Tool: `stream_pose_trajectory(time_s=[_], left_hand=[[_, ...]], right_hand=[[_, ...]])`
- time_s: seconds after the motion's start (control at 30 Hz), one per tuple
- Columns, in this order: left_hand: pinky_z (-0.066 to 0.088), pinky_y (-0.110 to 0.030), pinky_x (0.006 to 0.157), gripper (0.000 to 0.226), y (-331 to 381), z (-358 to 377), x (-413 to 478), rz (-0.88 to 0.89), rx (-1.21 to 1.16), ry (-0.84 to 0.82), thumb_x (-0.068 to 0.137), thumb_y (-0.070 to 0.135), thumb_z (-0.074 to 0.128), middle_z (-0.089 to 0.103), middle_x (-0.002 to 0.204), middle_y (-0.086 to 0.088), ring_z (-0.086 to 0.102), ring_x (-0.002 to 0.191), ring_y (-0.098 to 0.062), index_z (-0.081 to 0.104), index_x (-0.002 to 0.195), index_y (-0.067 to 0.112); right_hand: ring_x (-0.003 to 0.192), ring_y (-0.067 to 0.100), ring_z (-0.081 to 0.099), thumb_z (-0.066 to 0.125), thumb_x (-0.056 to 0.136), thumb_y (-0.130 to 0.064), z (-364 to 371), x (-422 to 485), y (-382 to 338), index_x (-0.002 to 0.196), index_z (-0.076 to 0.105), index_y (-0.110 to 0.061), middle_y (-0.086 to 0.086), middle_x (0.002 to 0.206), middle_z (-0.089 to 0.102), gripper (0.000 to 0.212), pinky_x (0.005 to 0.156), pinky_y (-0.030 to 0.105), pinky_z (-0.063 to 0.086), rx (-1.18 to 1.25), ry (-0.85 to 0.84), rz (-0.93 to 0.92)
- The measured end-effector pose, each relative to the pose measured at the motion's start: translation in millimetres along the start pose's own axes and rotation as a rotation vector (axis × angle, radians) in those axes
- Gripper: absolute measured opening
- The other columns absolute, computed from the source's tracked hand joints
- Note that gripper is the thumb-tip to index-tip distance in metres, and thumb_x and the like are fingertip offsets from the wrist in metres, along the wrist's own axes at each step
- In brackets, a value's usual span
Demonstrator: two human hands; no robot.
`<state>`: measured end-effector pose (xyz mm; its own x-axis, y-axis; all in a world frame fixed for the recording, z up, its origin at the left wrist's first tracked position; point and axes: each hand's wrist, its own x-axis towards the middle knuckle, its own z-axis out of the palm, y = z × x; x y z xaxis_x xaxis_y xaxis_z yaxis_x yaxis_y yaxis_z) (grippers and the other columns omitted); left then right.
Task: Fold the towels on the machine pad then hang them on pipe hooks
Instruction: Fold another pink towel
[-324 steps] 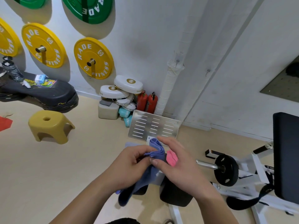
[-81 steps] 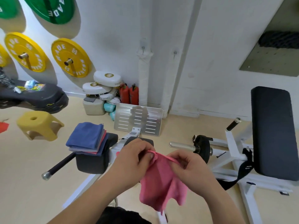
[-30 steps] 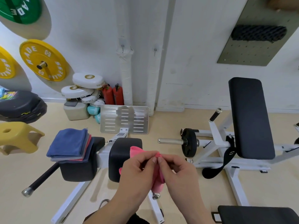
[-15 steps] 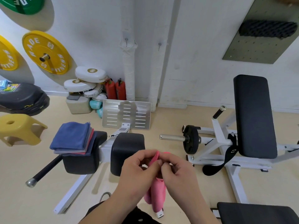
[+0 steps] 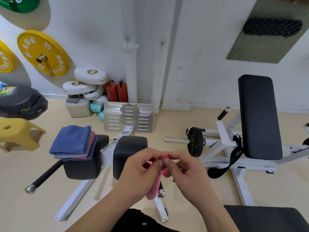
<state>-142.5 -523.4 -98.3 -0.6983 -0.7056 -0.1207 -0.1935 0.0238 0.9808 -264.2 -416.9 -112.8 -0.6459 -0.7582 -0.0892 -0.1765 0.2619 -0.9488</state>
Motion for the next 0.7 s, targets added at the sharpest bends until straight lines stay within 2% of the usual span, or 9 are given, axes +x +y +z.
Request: stream_pose_trajectory(time_s=[0.03, 0.13, 0.23, 0.3, 0.37, 0.5, 0.6, 0.7], left_hand=[[0.056, -0.018, 0.063, 0.028, -1, -1, 0, -0.004, -0.007, 0.003, 0.096, 0.001, 0.064, 0.077, 0.074, -0.005, 0.074, 0.069, -0.016, 0.078, 0.096, 0.025], [0.053, -0.014, 0.072, 0.029, -8, -3, 1, 0.011, 0.043, -0.017, 0.095, 0.005, 0.067, 0.077, 0.091, 0.006, 0.070, 0.080, -0.007, 0.074, 0.108, 0.031], [0.051, -0.015, 0.073, 0.038, -22, 0, 4, 0.007, 0.173, -0.065, 0.091, 0.007, 0.066, 0.072, 0.095, 0.012, 0.066, 0.083, -0.005, 0.068, 0.116, 0.037], [0.054, -0.018, 0.076, 0.047, -30, 1, 7, -0.031, 0.244, -0.079, 0.081, 0.006, 0.059, 0.072, 0.096, 0.014, 0.066, 0.087, -0.002, 0.067, 0.116, 0.037], [0.058, -0.024, 0.081, 0.050, -35, 0, 9, -0.055, 0.305, -0.079, 0.073, 0.005, 0.051, 0.073, 0.096, 0.015, 0.068, 0.091, -0.001, 0.069, 0.109, 0.035], [0.059, -0.032, 0.072, 0.037, -43, -7, 15, -0.087, 0.407, -0.023, 0.073, 0.007, 0.047, 0.071, 0.082, 0.014, 0.066, 0.078, -0.003, 0.070, 0.088, 0.033], [0.058, -0.036, 0.068, 0.027, -48, -17, 19, -0.107, 0.492, -0.001, 0.071, 0.014, 0.046, 0.067, 0.079, 0.016, 0.062, 0.072, -0.005, 0.065, 0.079, 0.031], [0.059, -0.040, 0.069, 0.019, -57, -24, 26, -0.119, 0.555, -0.014, 0.073, 0.018, 0.050, 0.066, 0.079, 0.019, 0.063, 0.070, -0.007, 0.064, 0.077, 0.031]], right_hand=[[0.072, 0.017, 0.070, 0.073, 0.094, -0.017, 0, 1, 0, 0.088, 0.077, -0.038, -0.009, 0.080, 0.074, 0.022, 0.061, 0.021, 0.053, -0.036, 0.001, -0.024], [0.077, 0.016, 0.067, 0.074, 0.093, -0.022, 0, 4, 2, 0.082, 0.075, -0.037, -0.012, 0.084, 0.071, 0.018, 0.067, 0.033, 0.056, -0.154, -0.022, -0.072], [0.092, 0.013, 0.064, 0.070, 0.093, -0.019, 1, 6, 4, 0.081, 0.070, -0.033, -0.013, 0.089, 0.069, 0.019, 0.075, 0.019, 0.045, -0.268, 0.016, -0.165], [0.095, 0.010, 0.062, 0.067, 0.094, -0.016, 3, 6, 0, 0.082, 0.066, -0.032, -0.013, 0.088, 0.068, 0.019, 0.078, 0.014, 0.042, -0.259, 0.082, -0.187], [0.087, 0.011, 0.063, 0.064, 0.096, -0.012, 2, 8, -4, 0.080, 0.062, -0.027, -0.011, 0.081, 0.067, 0.021, 0.075, 0.013, 0.045, -0.175, 0.120, -0.180], [0.071, 0.011, 0.059, 0.060, 0.101, -0.016, -6, 13, -12, 0.088, 0.060, -0.027, -0.009, 0.076, 0.063, 0.017, 0.064, 0.015, 0.046, -0.136, 0.145, -0.233], [0.077, 0.006, 0.062, 0.058, 0.102, -0.023, -16, 17, -12, 0.092, 0.060, -0.032, -0.015, 0.082, 0.067, 0.014, 0.066, 0.013, 0.046, -0.139, 0.216, -0.222], [0.082, 0.004, 0.063, 0.056, 0.104, -0.023, -30, 21, -11, 0.093, 0.062, -0.029, -0.016, 0.084, 0.068, 0.014, 0.070, 0.009, 0.046, -0.058, 0.274, -0.169]])
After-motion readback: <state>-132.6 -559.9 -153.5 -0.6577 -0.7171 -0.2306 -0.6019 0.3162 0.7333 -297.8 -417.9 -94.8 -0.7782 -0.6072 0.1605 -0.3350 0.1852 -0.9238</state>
